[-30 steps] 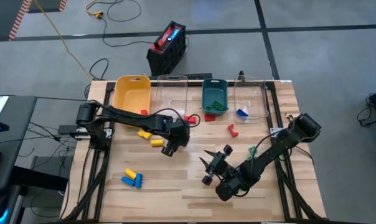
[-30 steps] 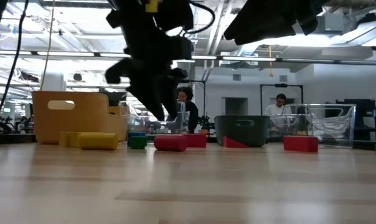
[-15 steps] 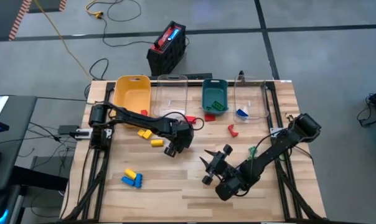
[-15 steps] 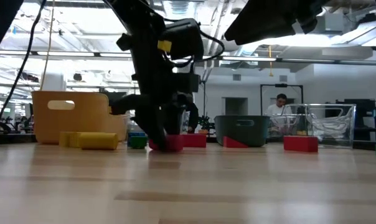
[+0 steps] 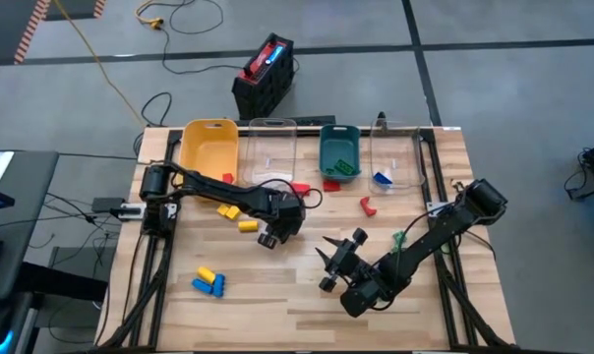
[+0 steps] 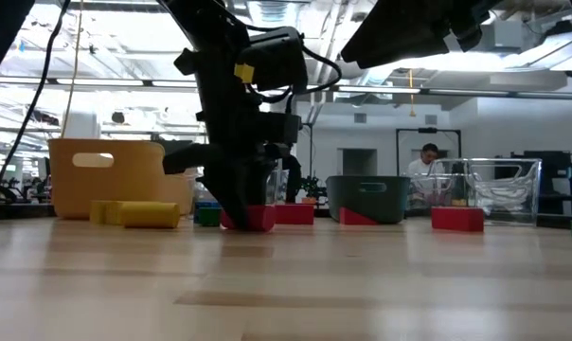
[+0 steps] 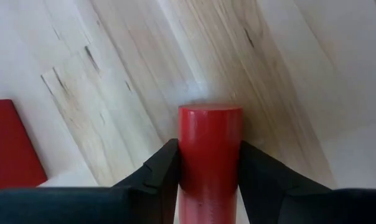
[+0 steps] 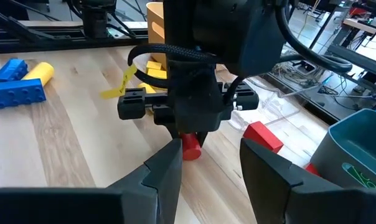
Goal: Sort blocks
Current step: Put the red block into the yellow bin
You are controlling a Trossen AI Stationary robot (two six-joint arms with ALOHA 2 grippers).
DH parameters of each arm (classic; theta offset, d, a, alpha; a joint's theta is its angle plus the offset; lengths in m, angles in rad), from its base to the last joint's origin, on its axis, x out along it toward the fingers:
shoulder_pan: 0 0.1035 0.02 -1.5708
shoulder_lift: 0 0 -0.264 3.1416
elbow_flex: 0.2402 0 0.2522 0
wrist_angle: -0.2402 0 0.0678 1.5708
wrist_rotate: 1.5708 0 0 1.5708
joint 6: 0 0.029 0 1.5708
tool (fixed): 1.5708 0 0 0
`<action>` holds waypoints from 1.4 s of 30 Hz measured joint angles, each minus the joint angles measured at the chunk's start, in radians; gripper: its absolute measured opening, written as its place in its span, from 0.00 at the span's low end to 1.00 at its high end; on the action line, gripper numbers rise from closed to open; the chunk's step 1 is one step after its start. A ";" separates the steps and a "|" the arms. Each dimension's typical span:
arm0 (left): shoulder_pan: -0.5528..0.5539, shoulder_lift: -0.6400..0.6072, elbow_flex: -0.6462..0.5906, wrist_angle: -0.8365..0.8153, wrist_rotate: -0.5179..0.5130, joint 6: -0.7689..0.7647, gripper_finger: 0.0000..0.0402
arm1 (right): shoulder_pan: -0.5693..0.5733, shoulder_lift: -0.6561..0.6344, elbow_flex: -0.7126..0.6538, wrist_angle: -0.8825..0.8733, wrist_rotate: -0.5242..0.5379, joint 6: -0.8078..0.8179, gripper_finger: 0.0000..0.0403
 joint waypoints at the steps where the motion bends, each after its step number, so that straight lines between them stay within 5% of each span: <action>1: -0.003 -0.001 0.000 -0.001 -0.004 -0.001 0.31 | 0.000 0.000 0.000 0.000 0.000 -0.001 0.44; 8: -0.016 -0.050 -0.005 -0.009 -0.046 -0.050 0.31 | -0.008 0.000 0.000 0.004 0.001 -0.002 0.44; 15: -0.013 -0.229 -0.034 -0.036 -0.151 -0.149 0.31 | -0.013 0.000 0.000 0.027 0.001 -0.002 0.44; 30: 0.046 -0.930 -0.387 -0.065 -0.538 -0.504 0.31 | 0.012 -0.001 0.000 0.060 0.031 0.006 0.44; 36: 0.294 -1.025 -0.466 -0.078 -0.486 -0.555 0.31 | 0.006 -0.001 0.000 0.060 0.028 -0.008 0.44; 42: 0.563 -0.942 -0.510 -0.067 -0.268 -0.535 0.31 | -0.005 -0.001 0.000 0.089 0.026 -0.087 0.44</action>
